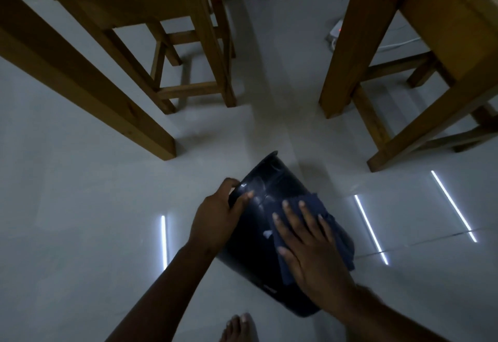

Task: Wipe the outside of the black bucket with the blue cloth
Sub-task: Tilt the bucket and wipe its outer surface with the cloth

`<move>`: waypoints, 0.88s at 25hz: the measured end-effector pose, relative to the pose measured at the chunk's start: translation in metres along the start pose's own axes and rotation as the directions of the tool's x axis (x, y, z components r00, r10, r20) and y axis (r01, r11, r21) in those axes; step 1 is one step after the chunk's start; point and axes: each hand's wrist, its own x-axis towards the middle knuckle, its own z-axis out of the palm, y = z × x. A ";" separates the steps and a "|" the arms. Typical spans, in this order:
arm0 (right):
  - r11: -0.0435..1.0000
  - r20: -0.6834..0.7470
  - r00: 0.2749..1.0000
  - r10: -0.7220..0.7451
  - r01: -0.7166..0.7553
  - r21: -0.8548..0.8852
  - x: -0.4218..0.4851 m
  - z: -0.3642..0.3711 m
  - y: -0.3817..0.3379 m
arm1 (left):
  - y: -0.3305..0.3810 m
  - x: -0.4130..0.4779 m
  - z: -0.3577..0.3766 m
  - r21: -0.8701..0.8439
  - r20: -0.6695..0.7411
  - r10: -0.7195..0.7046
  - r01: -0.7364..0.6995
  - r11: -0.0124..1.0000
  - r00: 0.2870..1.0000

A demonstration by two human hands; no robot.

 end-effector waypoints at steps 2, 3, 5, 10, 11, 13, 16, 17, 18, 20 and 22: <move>0.990 0.016 0.992 -0.127 0.128 -0.053 0.011 0.001 0.011 | 0.007 0.005 0.003 0.003 -0.018 0.012 -0.012 1.000 1.000; 0.999 0.015 0.999 -0.052 0.052 0.007 0.023 -0.004 0.024 | 0.009 0.006 0.005 0.004 -0.026 0.000 0.000 1.000 1.000; 0.974 0.014 0.984 0.179 -0.179 0.137 0.030 -0.013 0.036 | 0.009 0.004 0.008 0.024 -0.050 -0.026 0.027 0.999 0.998; 0.980 0.003 0.985 -0.174 0.174 -0.097 0.000 0.006 0.001 | 0.016 0.009 0.009 0.056 -0.065 -0.029 0.033 0.998 0.997; 0.987 0.009 0.991 -0.132 0.132 -0.087 0.016 0.000 0.009 | 0.017 0.012 0.009 0.040 -0.063 -0.032 0.034 0.999 0.998; 0.984 -0.003 0.988 0.157 -0.156 0.084 0.041 -0.013 0.028 | 0.016 0.012 0.009 0.026 -0.051 -0.045 0.046 0.999 0.998; 0.984 -0.038 0.984 0.177 -0.175 0.039 0.018 -0.002 0.012 | 0.017 0.006 0.012 0.064 -0.053 -0.049 0.053 0.997 0.997; 0.999 -0.033 0.998 0.050 -0.051 -0.015 0.003 0.001 -0.003 | 0.018 0.008 0.010 0.073 -0.052 -0.045 0.048 0.996 0.998; 0.996 -0.015 0.997 -0.070 0.070 -0.050 -0.004 0.004 -0.008 | 0.017 0.011 0.008 0.058 -0.025 -0.049 0.050 0.997 0.998; 0.984 -0.020 0.988 -0.153 0.150 -0.101 0.011 0.001 0.007 | 0.014 0.015 -0.001 -0.088 0.102 -0.083 0.093 0.992 0.991; 0.997 -0.031 0.997 0.070 -0.070 0.015 0.046 -0.016 0.034 | 0.007 0.009 -0.007 -0.175 0.211 -0.099 0.137 0.975 0.973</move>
